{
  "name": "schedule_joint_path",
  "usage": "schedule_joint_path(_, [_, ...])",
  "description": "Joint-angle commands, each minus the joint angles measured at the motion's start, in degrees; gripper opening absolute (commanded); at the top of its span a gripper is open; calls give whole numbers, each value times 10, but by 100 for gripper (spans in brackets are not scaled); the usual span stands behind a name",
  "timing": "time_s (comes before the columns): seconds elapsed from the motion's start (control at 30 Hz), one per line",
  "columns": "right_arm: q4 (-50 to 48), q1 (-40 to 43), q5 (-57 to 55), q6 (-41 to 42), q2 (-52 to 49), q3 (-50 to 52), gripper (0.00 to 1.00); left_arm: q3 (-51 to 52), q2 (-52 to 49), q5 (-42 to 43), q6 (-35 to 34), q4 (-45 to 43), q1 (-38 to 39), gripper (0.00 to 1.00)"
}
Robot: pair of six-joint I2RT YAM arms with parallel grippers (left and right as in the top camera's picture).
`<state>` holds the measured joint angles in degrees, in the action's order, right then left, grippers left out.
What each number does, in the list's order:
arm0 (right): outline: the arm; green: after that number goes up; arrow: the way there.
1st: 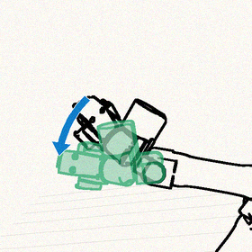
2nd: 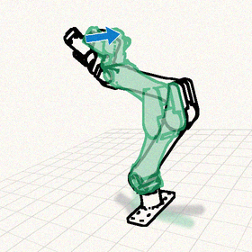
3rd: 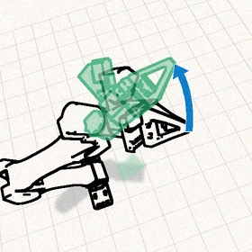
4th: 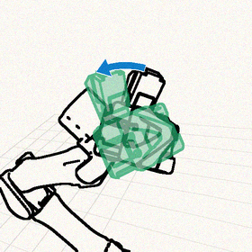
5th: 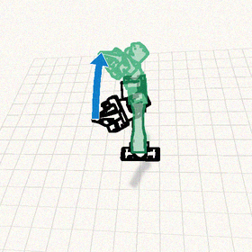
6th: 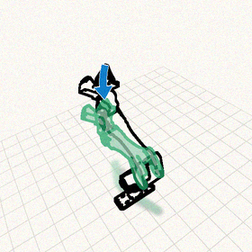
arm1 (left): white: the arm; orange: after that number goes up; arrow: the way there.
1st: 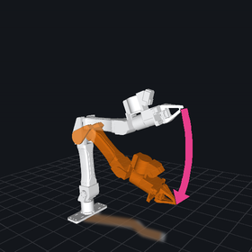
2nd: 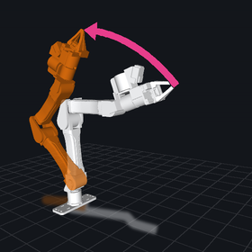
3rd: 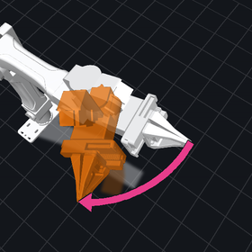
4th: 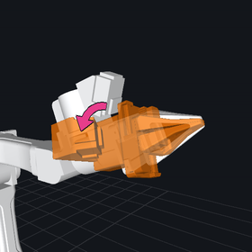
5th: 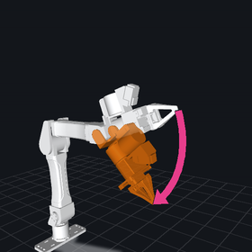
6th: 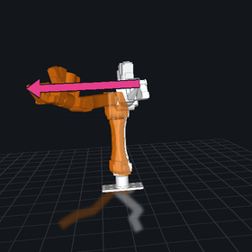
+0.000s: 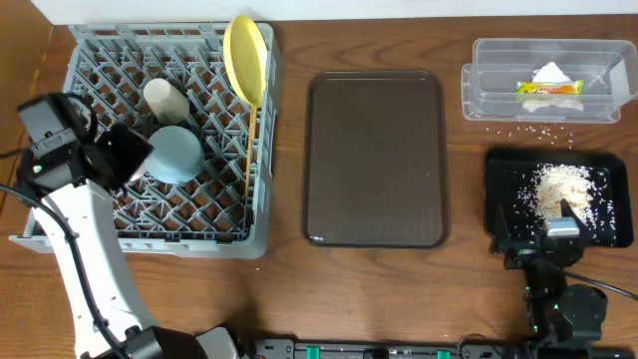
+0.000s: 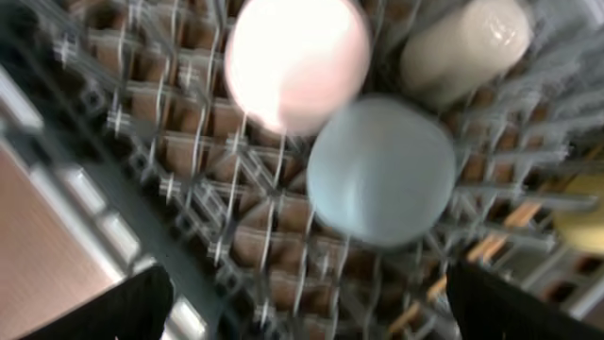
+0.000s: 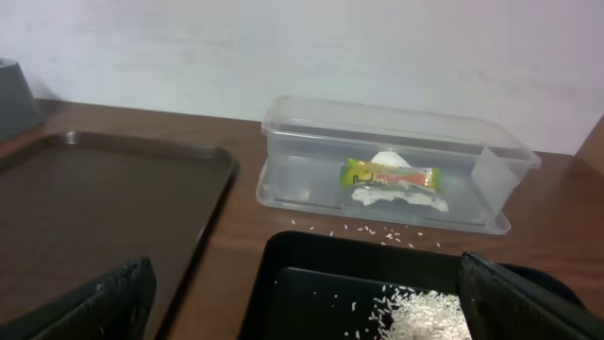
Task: Sort waste into correct bins and load items into the dishwasher
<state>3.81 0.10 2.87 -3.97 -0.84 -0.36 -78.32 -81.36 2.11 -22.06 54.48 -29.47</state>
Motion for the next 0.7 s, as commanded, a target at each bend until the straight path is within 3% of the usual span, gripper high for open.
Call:
schedule_joint_path(0.0, [3, 10, 4, 7, 5, 0, 99, 23, -7, 16, 5, 19, 0, 94])
schedule_joint_path(0.23, [3, 10, 4, 7, 5, 0, 99, 139, 19, 24, 6, -28, 21, 94])
schedule_joint_path(0.67, [3, 10, 4, 7, 5, 0, 99, 482, 176, 23, 54, -405, 119, 94])
